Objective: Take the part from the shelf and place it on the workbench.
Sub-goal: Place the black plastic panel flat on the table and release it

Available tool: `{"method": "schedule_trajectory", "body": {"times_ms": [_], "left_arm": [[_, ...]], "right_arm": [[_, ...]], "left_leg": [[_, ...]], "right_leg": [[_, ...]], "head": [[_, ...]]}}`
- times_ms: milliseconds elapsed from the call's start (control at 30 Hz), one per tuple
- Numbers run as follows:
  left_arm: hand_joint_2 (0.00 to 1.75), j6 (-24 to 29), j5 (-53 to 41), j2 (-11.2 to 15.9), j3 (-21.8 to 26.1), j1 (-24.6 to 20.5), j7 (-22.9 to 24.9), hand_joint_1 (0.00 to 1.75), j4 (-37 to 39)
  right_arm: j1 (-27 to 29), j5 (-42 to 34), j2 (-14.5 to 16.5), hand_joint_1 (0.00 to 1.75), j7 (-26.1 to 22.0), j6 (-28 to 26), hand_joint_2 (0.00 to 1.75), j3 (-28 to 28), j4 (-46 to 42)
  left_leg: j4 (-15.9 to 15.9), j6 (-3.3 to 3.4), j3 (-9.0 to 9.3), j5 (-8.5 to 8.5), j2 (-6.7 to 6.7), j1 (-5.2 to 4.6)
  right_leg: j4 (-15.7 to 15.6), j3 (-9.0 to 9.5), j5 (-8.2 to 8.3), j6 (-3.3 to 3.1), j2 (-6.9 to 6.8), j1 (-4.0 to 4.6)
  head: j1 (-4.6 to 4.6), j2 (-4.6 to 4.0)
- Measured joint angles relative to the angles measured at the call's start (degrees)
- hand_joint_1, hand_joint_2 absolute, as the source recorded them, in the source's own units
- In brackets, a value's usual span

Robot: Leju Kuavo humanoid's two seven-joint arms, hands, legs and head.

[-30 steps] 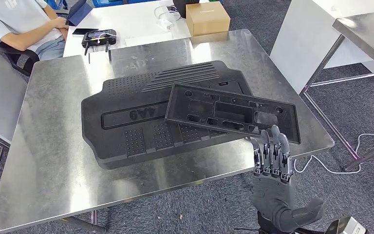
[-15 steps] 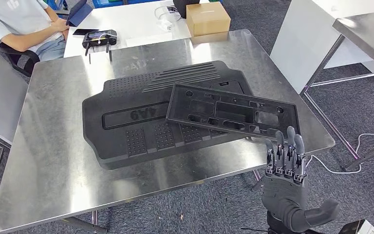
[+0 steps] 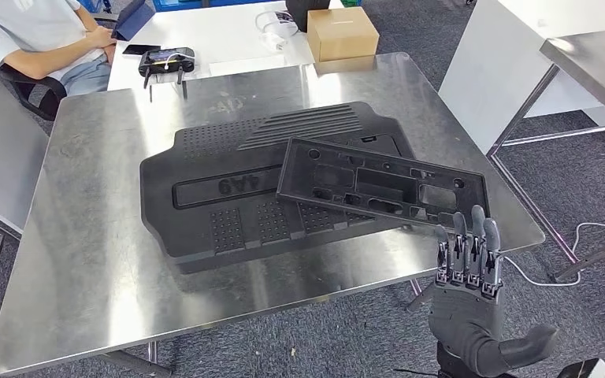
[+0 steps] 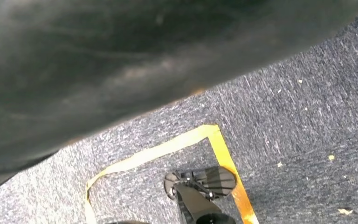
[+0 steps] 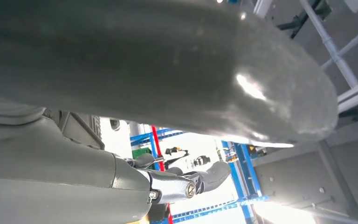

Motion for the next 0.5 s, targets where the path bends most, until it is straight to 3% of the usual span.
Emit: {"method": "schedule_trajectory", "body": {"times_ms": [33,67,100,200,267,333,400,433,467,500], "left_arm": [[0.0,-0.01,0.0,0.0,0.0,0.01,0.02,0.0,-0.01],[0.0,-0.01,0.0,0.0,0.0,0.0,0.03,0.0,-0.01],[0.0,-0.01,0.0,0.02,0.0,0.0,0.02,0.0,-0.02],[0.0,-0.01,0.0,0.03,0.0,-0.04,-0.03,0.0,-0.02],[0.0,-0.01,0.0,0.0,0.0,-0.06,-0.1,0.0,-0.02],[0.0,-0.01,-0.02,-0.07,0.0,-0.07,-0.16,0.0,-0.02],[0.0,-0.01,-0.04,-0.11,0.0,-0.01,-0.17,0.0,-0.02],[0.0,-0.01,-0.04,-0.11,0.0,0.05,-0.16,0.0,-0.02],[0.0,-0.01,-0.04,-0.1,0.0,0.09,-0.16,0.0,-0.02],[0.0,-0.01,-0.05,-0.1,0.0,0.11,-0.16,0.0,-0.02]], "right_arm": [[-0.02,-0.08,0.01,0.0,0.06,-0.07,0.0,-0.16,0.02],[-0.03,-0.15,0.05,0.0,0.13,-0.16,0.0,-0.31,0.04],[-0.02,-0.22,0.12,0.0,0.2,-0.26,0.0,-0.43,0.08],[0.0,-0.4,0.34,0.0,0.45,-0.51,0.0,-0.85,0.21],[-0.01,-0.43,0.52,0.0,0.61,-0.62,0.0,-1.09,0.24],[-0.02,-0.41,0.71,0.0,0.68,-0.68,0.0,-1.21,0.28],[-0.02,-0.4,0.78,0.0,0.76,-0.72,0.0,-1.32,0.42],[-0.02,-0.38,0.79,0.0,0.84,-0.76,0.0,-1.4,0.51],[-0.01,-0.37,0.79,0.0,0.91,-0.81,0.0,-1.48,0.58],[-0.01,-0.34,0.8,0.0,0.97,-0.87,0.0,-1.56,0.63]], "left_leg": [[0.03,-0.46,0.23,-0.29,-0.1,0.14],[0.14,-0.99,0.4,-0.66,-0.19,0.13],[0.18,-1.47,0.5,-0.95,-0.25,0.04],[-0.06,-2.34,0.73,-1.35,-0.29,0.04],[1.55,-2.67,0.28,-2.57,-0.23,0.37],[7.86,-2.61,-2.69,-5.84,-0.24,0.39],[16.06,-2.42,-7.25,-8.93,-0.28,0.25],[18.17,-2.28,-8.73,-9.01,-0.28,0.21],[18.03,-2.07,-9.18,-7.8,-0.28,0.17],[15.53,-1.83,-8.49,-5.51,-0.28,0.13]], "right_leg": [[-4.35,2.01,1.64,0.69,-0.18,-0.25],[-8.02,3.9,2.86,0.89,-0.15,-0.3],[-10.4,5.15,3.48,0.65,-0.1,-0.28],[-10.95,5.59,3.21,-1.27,0.26,0.16],[-10.97,5.78,3.0,-2.26,0.28,0.15],[-11.04,6.07,2.78,-2.98,0.25,0.22],[-11.02,6.28,2.56,-3.34,0.23,0.65],[-11.0,6.43,2.48,-3.46,0.26,0.84],[-10.99,6.65,2.4,-3.55,0.34,0.99],[-10.98,6.93,2.32,-3.62,0.43,1.06]], "head": [[0.1,0.0],[0.23,0.0],[0.25,0.0],[0.0,0.0],[-0.08,0.0],[-0.23,0.0],[-0.3,0.0],[-0.3,0.0],[-0.3,0.0],[-0.3,0.0]]}}
